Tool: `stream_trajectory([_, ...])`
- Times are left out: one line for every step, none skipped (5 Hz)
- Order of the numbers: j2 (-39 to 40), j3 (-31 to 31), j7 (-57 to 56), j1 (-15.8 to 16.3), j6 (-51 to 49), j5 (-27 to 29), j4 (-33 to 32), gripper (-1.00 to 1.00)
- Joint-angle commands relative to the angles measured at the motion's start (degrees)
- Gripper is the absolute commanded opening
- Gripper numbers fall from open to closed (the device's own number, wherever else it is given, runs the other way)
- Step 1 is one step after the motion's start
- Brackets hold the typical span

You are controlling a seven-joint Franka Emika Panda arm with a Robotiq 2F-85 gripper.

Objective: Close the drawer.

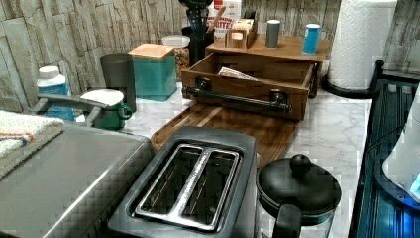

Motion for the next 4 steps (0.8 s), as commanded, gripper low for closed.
stream_trajectory([-5.21,5.29,-15.73,6.33,7.94,-3.57,-10.77,-1.00])
stream_trajectory([-5.64,3.97,-21.17,6.39,12.79,-3.22,-16.57,-1.00])
stream_trajectory([-6.26,3.21,-21.09,7.26,17.50,-9.15,-21.93,-1.00])
stream_trajectory([-5.42,1.86,-22.04,7.12,20.63,-9.21,-24.92,-1.00])
